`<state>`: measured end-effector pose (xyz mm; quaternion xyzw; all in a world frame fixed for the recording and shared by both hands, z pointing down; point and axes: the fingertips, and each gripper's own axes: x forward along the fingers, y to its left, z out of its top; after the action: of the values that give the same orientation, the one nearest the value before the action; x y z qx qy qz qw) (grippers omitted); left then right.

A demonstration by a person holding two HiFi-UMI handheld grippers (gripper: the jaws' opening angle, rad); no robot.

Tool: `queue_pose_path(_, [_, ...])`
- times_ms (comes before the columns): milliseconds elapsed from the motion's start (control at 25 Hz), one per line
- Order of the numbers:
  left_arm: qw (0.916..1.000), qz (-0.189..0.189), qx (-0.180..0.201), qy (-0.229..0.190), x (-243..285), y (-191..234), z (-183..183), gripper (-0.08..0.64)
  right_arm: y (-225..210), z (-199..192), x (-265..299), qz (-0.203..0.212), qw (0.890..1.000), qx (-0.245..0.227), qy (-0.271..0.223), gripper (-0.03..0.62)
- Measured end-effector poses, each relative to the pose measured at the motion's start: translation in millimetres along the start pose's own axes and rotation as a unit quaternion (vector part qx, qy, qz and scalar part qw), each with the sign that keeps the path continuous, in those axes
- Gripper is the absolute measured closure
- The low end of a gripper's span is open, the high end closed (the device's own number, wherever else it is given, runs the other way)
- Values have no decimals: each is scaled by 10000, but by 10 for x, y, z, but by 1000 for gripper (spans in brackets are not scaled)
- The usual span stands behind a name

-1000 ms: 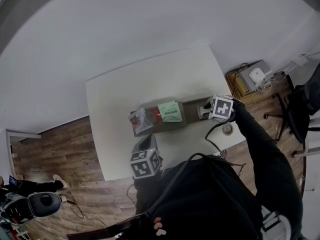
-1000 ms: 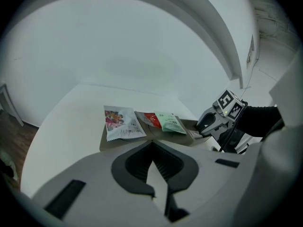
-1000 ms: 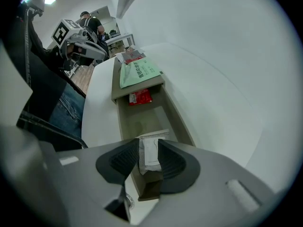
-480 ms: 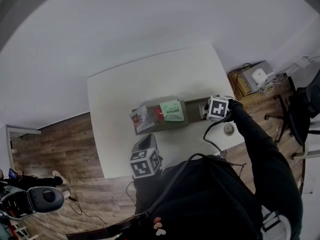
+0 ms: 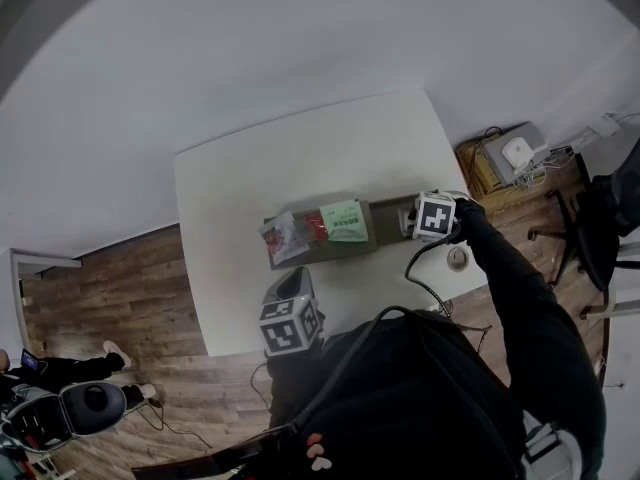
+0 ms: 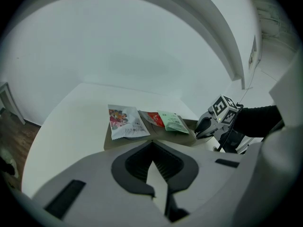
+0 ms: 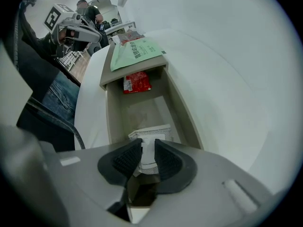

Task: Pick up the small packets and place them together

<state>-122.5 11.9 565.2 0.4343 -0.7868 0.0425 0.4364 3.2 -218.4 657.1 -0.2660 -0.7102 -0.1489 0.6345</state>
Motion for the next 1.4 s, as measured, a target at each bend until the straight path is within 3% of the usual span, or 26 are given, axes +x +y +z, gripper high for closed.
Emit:
queue_pose_path(480, [10000, 19, -31, -42, -37, 20, -27, 560, 4, -30, -76, -249, 9996, -91, -1, 554])
queue_pose_path(1400, [10000, -11, 19, -80, -88, -19, -23, 560, -100, 168, -654, -1106, 9911, 69, -742, 555])
